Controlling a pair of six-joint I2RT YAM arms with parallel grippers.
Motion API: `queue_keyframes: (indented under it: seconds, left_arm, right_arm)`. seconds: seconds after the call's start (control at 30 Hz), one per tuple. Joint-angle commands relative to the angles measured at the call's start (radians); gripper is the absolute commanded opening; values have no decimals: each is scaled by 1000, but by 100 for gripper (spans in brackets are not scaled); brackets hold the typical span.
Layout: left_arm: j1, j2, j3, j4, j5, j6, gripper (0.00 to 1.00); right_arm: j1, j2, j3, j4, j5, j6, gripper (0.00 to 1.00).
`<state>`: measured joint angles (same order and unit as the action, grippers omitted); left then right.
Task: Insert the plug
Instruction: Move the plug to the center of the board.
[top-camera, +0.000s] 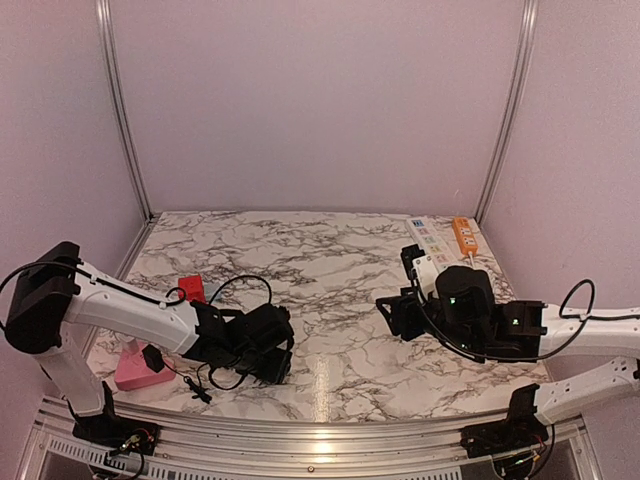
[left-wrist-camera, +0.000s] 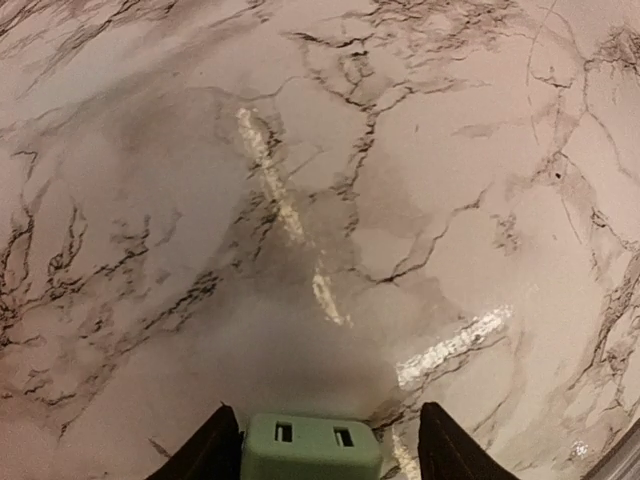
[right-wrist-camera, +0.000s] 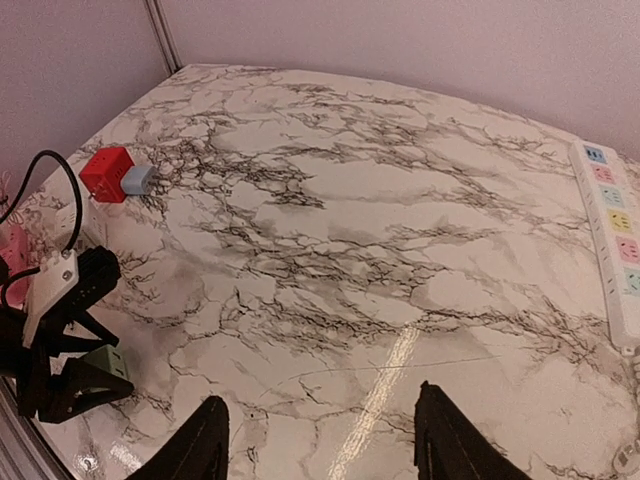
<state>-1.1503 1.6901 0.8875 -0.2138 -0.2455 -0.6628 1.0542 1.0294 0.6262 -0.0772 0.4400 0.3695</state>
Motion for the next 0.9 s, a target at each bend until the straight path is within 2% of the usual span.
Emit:
queue_keyframes:
  seconds: [0.0, 0.13, 0.27, 0.43, 0.57, 0.7, 0.87]
  left_arm:
    - [-55, 110, 121, 34, 58, 35, 60]
    - [-97, 199, 212, 35, 94, 63, 60]
    - [-106, 195, 247, 43, 85, 79, 67]
    - [-98, 101, 251, 33, 4, 114, 83]
    - [-80, 1, 240, 1, -63, 141, 97]
    - [-58, -105, 198, -14, -111, 150, 99]
    - [-25, -221, 115, -23, -147, 135, 99]
  right_arm:
    - [-7, -5, 37, -7, 34, -10, 58]
    - [-24, -31, 57, -58, 63, -15, 60]
    - [-160, -79, 51, -106, -2, 7, 64]
    - [-363, -106, 39, -125, -121, 8, 64]
    - [-530, -55, 57, -125, -237, -20, 66]
    - [-684, 53, 97, -118, -372, -52, 69]
    - [-794, 174, 150, -97, -468, -98, 75]
